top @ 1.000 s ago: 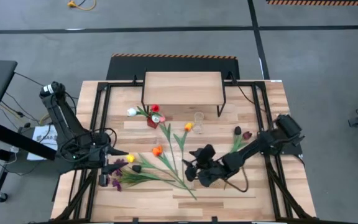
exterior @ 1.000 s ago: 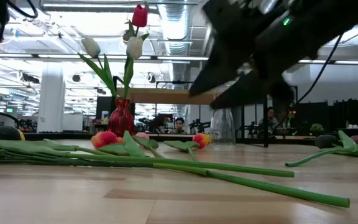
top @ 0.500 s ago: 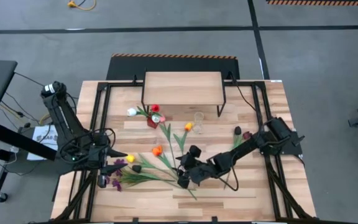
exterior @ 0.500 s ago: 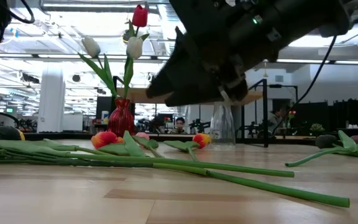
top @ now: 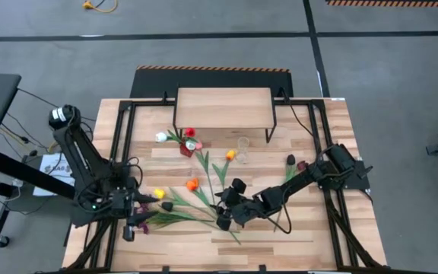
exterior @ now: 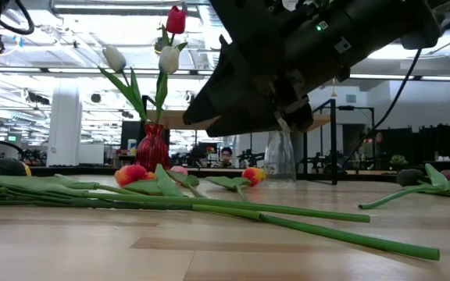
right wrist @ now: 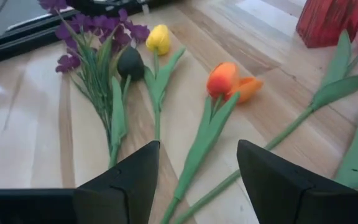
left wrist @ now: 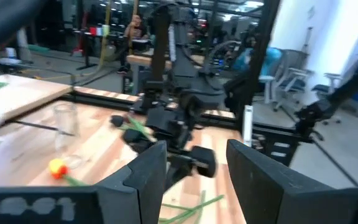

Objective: Pick and place flowers into a vace then onto a shelf
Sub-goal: Put the purple flowers into the red flower vase

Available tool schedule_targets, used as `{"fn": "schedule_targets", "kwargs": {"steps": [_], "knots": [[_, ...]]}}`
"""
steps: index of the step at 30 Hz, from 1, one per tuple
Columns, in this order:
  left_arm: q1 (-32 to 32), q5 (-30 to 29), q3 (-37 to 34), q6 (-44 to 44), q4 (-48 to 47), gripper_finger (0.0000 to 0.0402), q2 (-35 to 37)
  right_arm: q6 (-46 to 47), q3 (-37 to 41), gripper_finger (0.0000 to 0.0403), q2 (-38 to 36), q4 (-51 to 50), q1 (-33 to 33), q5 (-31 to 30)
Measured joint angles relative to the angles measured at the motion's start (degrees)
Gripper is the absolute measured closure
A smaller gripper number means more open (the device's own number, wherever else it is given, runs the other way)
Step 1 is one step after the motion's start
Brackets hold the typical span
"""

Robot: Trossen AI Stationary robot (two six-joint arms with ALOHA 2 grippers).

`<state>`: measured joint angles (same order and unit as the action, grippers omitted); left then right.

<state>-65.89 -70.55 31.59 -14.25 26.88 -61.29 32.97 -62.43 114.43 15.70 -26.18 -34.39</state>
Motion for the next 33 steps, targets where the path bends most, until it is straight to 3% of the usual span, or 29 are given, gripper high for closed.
{"fn": "schedule_targets", "kwargs": {"steps": [11,21,29,33], "knots": [[0.00,2.95,2.16,2.60,15.28,0.0244,-13.12,1.36,-0.02,0.0196,2.67,4.95,-0.36,-1.37],[-0.20,3.23,9.60,2.58,15.05,0.0244,-22.78,1.21,-3.98,0.0206,10.02,8.06,-0.13,-1.50],[0.06,3.70,18.23,21.62,15.21,0.0244,-22.80,-1.75,-7.06,0.0214,12.04,8.46,1.41,-0.13],[-1.27,7.59,17.89,16.37,10.56,0.0244,-23.45,-4.59,-8.06,0.0216,12.99,8.43,1.52,0.95]]}}
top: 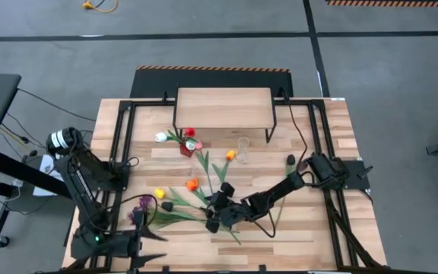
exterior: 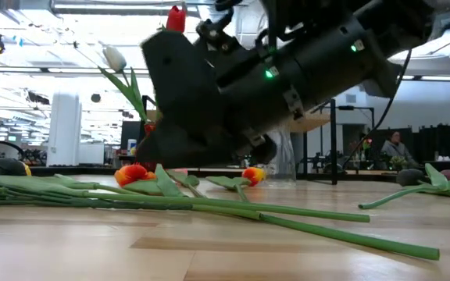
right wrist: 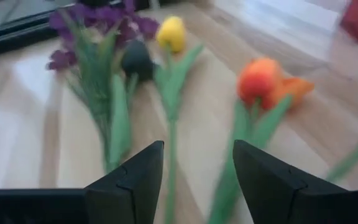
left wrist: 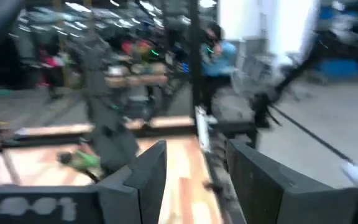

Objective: Pick and place flowers into a vace then onto a shelf
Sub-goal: Put the purple flowers into the red flower vase

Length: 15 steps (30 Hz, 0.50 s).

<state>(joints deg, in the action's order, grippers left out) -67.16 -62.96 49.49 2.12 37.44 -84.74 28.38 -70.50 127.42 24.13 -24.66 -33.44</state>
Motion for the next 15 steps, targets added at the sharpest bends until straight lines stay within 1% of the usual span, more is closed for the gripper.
{"fn": "schedule_targets", "kwargs": {"steps": [2,5,7,11,15], "knots": [[-0.53,-0.86,-0.23,-1.73,-1.96,0.0244,-0.40,-1.58,-0.18,0.0216,0.53,-0.51,-0.05,0.33],[-0.79,-5.37,-0.08,-4.37,-1.31,0.0244,-0.02,-4.16,-0.85,0.0214,1.50,-0.22,0.04,1.19],[-0.74,-7.02,-0.10,-4.57,-2.14,0.0244,-0.19,-5.77,-1.22,0.0214,1.50,-0.28,0.04,1.68],[-0.39,-7.82,-0.10,-5.99,-1.92,0.0244,-1.31,-10.04,-2.06,0.0216,1.50,3.04,-0.16,2.88],[-0.35,-7.82,-0.10,-8.49,-1.99,0.0244,-1.72,-14.63,-4.38,0.0220,1.46,4.84,-0.83,7.37]]}}
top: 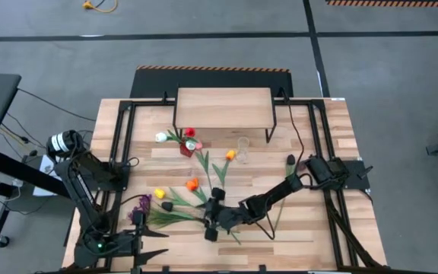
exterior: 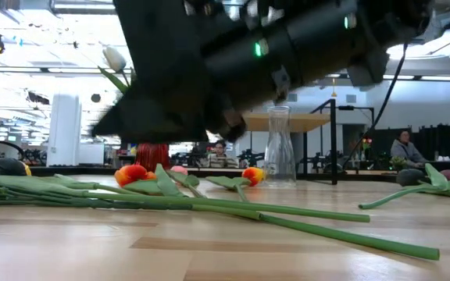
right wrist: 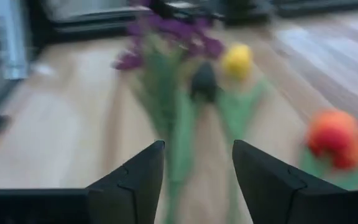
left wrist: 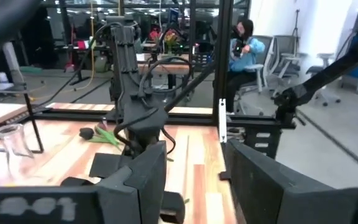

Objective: Pick and place flowers into a vace then onto a shelf
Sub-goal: Put the purple flowers into the red flower vase

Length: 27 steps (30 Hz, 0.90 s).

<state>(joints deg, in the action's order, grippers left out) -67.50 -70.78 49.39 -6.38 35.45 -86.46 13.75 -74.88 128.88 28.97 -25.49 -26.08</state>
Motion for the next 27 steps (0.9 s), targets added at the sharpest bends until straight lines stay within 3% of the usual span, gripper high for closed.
{"fn": "schedule_targets", "kwargs": {"steps": [5,17,27], "knots": [[-0.36,1.48,0.00,-2.48,-0.17,0.0244,0.03,-1.83,-1.20,0.0225,0.00,-0.18,0.02,6.92],[-0.38,1.51,0.00,-4.24,-0.88,0.0244,0.03,-0.27,-1.11,0.0238,0.92,-9.74,0.86,6.67],[-0.40,1.47,0.00,-4.10,-1.30,0.0244,0.03,1.19,-1.64,0.0244,3.47,-9.00,0.96,7.36]]}}
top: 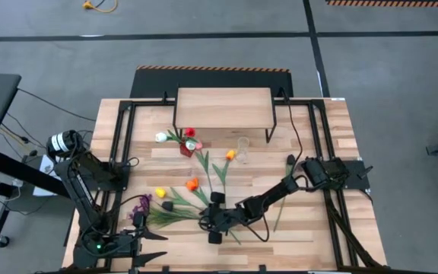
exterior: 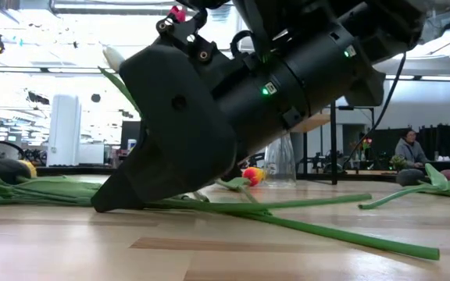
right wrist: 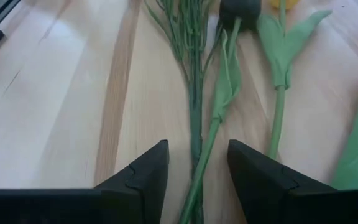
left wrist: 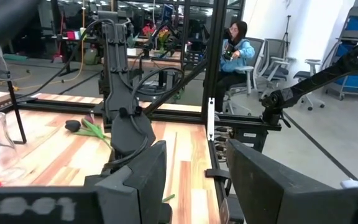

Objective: Pick and place flowers into a vace then onto a shelf
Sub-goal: Put the purple flowers into the red flower vase

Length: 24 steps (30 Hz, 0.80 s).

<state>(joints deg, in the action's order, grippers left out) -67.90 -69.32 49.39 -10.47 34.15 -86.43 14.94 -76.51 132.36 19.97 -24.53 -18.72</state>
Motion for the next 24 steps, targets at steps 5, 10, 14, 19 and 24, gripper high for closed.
{"fn": "schedule_targets", "kwargs": {"steps": [5,10,14,19,24], "knots": [[0.02,-0.03,0.00,0.33,-0.02,0.0244,0.00,-0.19,-0.80,0.0242,0.22,-0.28,-0.07,0.10],[0.02,-0.05,-0.02,0.82,-0.02,0.0244,0.00,-1.84,-2.84,0.0243,0.61,-0.78,-0.36,0.80],[0.01,-0.07,-0.02,0.82,-0.02,0.0244,0.00,-2.95,-4.37,0.0247,0.61,-0.11,-0.69,0.66],[0.00,-0.09,-0.02,0.77,-0.02,0.0244,0.02,-4.72,-5.03,0.0253,0.52,2.39,-1.11,0.74],[0.01,-0.09,-0.02,0.66,-0.04,0.0244,0.02,-4.69,-5.06,0.0255,1.16,1.86,-1.09,0.76]]}}
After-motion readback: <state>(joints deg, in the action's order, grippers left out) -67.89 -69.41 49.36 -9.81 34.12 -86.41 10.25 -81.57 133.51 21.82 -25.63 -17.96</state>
